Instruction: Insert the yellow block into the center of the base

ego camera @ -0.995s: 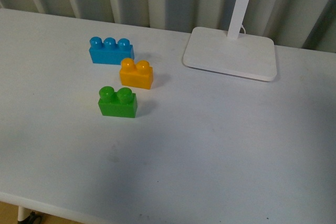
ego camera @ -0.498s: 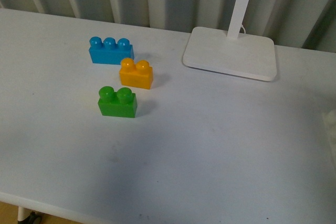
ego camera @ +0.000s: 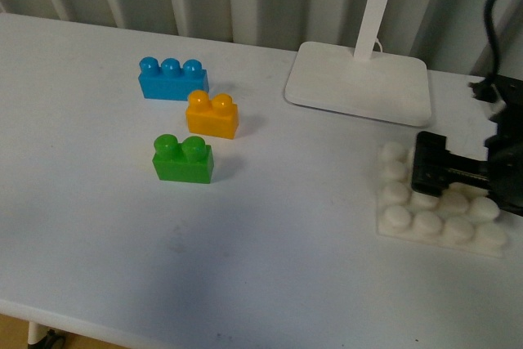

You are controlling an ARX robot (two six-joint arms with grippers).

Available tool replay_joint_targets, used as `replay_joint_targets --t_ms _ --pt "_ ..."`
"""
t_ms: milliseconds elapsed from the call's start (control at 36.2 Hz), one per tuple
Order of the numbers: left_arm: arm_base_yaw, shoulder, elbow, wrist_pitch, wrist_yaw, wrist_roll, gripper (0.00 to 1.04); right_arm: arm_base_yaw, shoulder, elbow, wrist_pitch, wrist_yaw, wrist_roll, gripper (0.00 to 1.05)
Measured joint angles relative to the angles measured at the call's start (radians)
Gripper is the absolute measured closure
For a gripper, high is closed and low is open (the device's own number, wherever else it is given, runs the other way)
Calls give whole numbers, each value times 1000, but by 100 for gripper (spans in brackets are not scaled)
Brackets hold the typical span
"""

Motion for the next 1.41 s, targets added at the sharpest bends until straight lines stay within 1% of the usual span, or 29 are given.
replay_joint_targets --t_ms 221,387,636,802,912,1134,1327,1355,1410 --pt "0 0 0 0 0 0 6 117 48 89 -32 34 103 9" --pt "0 0 0 0 0 0 6 180 89 164 -63 54 166 9" --pt "0 0 0 0 0 0 6 240 130 240 -78 56 220 9" --pt "0 0 0 0 0 0 6 248 136 253 -65 41 232 9" --pt "0 0 0 0 0 0 6 237 131 251 -55 30 239 9" --pt "0 0 0 0 0 0 6 160 -27 158 14 5 211 9" --pt "0 0 0 0 0 0 6 60 -226 43 63 -6 149 9" --pt "0 0 0 0 0 0 6 26 -290 3 76 -14 127 9" --pt "0 0 0 0 0 0 6 -11 -356 -37 81 -29 108 9"
